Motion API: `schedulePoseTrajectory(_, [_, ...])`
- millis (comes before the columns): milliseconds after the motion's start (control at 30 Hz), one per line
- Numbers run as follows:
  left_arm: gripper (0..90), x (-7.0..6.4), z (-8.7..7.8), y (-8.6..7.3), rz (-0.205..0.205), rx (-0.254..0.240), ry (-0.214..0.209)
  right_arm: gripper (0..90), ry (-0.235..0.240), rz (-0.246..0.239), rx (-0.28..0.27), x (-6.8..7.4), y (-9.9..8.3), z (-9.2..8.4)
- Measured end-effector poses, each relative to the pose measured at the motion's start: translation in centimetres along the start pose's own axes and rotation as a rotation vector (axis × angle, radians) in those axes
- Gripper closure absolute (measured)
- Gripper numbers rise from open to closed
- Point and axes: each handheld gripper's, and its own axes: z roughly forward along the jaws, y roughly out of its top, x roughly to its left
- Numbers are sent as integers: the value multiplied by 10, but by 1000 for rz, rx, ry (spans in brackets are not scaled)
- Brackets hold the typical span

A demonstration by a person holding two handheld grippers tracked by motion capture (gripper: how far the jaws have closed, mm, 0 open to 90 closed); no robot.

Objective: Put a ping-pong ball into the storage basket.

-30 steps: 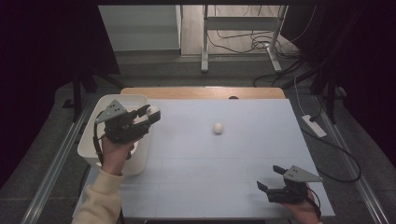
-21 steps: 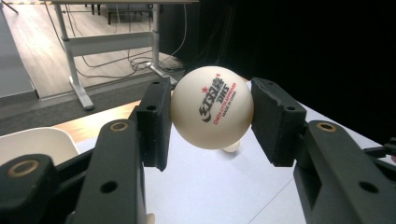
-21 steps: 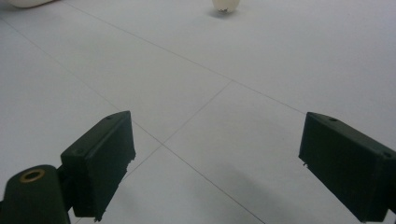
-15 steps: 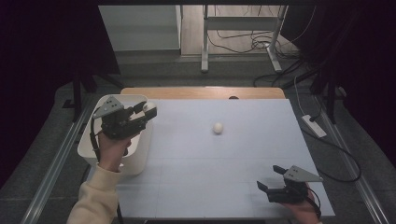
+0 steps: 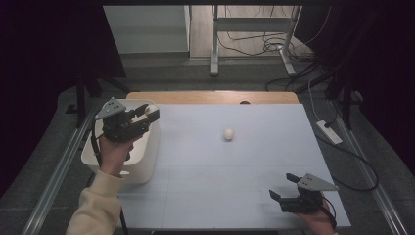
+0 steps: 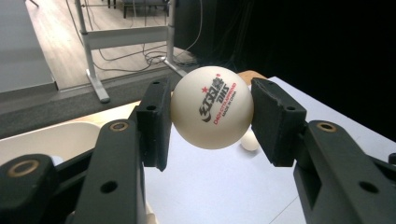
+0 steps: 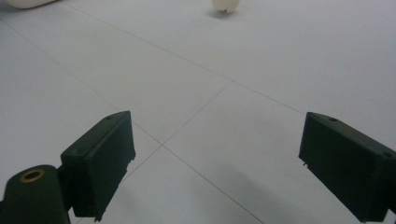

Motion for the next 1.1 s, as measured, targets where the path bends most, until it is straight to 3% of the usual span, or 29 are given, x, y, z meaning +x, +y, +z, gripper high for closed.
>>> schedulePoseTrajectory(1100, [510, 25, 3, -1, -22, 37, 81, 106, -1, -4, 2, 0, 0, 0])
